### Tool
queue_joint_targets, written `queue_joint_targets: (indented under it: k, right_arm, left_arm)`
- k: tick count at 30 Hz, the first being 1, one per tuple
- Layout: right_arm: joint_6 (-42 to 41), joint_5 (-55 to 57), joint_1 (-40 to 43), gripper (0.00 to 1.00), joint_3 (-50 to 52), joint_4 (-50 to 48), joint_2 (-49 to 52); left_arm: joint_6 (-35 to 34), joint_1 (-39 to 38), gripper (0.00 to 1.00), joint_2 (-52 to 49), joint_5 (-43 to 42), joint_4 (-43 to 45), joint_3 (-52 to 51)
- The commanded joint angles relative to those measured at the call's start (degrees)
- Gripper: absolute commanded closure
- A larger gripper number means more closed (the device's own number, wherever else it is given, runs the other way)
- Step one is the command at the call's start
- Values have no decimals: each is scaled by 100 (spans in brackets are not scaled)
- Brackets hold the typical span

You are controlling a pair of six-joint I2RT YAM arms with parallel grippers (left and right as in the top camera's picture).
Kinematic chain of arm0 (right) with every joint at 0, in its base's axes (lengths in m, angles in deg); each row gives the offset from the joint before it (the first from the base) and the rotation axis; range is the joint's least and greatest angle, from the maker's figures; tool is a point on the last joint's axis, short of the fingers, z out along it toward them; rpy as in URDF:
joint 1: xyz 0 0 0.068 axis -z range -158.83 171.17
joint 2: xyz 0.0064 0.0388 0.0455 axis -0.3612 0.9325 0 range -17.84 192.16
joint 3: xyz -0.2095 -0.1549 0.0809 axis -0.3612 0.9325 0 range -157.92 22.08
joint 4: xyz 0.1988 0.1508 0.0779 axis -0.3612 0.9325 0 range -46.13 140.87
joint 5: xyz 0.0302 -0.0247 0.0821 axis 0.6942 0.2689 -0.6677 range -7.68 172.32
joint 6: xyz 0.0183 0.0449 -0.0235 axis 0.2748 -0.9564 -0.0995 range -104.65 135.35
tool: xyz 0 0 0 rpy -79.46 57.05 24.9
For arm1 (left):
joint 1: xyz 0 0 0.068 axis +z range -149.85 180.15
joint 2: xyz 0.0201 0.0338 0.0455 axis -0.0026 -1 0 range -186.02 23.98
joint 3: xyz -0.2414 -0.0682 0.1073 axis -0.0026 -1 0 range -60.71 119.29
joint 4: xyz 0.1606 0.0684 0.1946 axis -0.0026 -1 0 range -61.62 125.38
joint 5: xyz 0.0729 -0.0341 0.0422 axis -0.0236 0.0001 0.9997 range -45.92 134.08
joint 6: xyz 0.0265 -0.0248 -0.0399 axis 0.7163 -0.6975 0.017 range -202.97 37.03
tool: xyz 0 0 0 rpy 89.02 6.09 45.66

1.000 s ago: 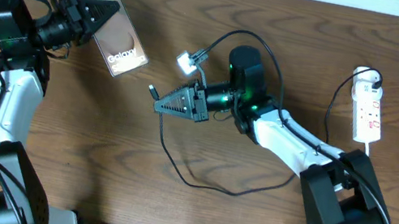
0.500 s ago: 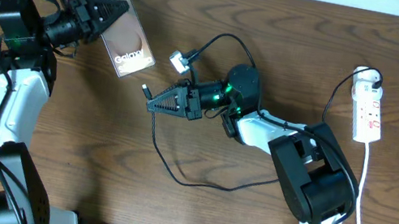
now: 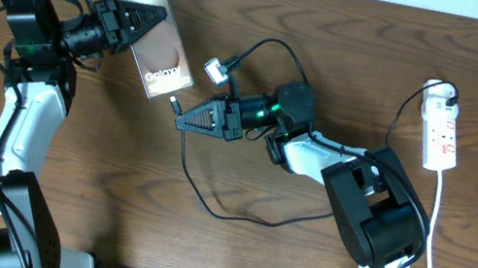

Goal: Plug charger to phone and switch on socket
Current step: 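Move the plug with the right gripper to the phone's bottom port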

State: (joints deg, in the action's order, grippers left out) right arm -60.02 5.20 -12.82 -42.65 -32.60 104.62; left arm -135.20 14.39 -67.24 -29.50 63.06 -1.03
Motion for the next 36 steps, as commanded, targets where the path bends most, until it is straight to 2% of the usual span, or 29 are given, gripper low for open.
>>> queue_joint_targets:
  k: [1,17,27,36]
  right_arm:
    - [-223,94,-22,99,-87,-164,-17]
    - [-208,177,-63,99,-87,-275,-17]
    - [85,155,-81,99,-87,-249,-15]
    - [-87,177,68,99,-87,-240,-15]
  left_arm:
    - [98,7,93,33,-98,74,42]
    - [98,9,92,33,-179,79,44]
    - [96,9,93,33,-120,157,44]
    - [-55,9,92,33,-343,157,44]
